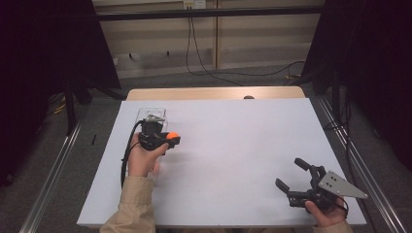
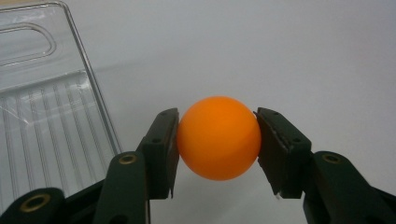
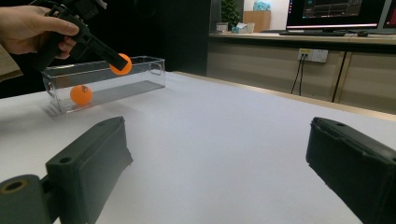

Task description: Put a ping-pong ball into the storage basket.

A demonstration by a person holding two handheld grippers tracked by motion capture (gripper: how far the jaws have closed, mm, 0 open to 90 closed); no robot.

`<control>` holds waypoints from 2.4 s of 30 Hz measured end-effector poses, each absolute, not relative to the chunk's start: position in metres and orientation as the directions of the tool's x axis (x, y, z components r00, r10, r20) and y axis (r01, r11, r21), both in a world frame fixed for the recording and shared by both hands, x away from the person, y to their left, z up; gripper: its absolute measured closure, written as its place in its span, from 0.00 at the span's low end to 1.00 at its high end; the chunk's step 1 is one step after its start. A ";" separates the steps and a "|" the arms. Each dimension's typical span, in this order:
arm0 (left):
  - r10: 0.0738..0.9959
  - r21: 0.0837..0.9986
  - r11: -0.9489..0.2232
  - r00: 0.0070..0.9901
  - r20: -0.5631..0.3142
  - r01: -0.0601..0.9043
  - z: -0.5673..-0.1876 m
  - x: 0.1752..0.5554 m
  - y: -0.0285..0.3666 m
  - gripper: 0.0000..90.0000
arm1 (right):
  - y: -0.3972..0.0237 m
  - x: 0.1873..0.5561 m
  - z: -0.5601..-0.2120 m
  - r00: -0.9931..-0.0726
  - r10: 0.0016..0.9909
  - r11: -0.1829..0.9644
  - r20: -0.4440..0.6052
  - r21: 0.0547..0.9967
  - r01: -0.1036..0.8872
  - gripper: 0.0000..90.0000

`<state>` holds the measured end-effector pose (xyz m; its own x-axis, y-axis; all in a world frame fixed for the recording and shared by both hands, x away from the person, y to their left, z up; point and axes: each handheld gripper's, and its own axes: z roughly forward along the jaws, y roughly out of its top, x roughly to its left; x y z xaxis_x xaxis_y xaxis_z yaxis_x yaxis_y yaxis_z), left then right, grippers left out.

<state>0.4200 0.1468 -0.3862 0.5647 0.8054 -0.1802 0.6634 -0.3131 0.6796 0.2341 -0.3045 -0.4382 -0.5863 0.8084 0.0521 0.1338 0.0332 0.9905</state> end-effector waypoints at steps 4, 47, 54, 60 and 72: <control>0.809 0.680 -0.310 0.560 -0.180 0.665 -0.386 0.420 0.150 0.57 | -0.305 0.234 -0.438 -0.586 0.808 0.033 0.052 0.990 0.134 0.05; 0.827 0.687 -0.279 0.532 -0.184 0.671 -0.380 0.419 0.165 0.57 | -0.305 0.234 -0.438 -0.587 0.808 0.038 0.048 0.990 0.133 0.05; 0.829 0.685 -0.273 0.526 -0.188 0.676 -0.380 0.418 0.167 0.57 | -0.304 0.234 -0.438 -0.587 0.808 0.038 0.049 0.990 0.134 0.05; 0.832 0.689 -0.268 0.522 -0.187 0.674 -0.378 0.418 0.171 0.57 | -0.304 0.234 -0.438 -0.587 0.808 0.038 0.048 0.990 0.134 0.05; 0.836 0.685 -0.268 0.517 -0.185 0.678 -0.379 0.418 0.174 0.57 | -0.304 0.234 -0.438 -0.587 0.808 0.038 0.048 0.990 0.134 0.05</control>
<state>0.4183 0.1735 -0.3788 0.5166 0.8361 -0.1845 0.6777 -0.2675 0.6850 0.2340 -0.3044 -0.4384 -0.5872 0.8080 0.0481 0.1339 0.0384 0.9902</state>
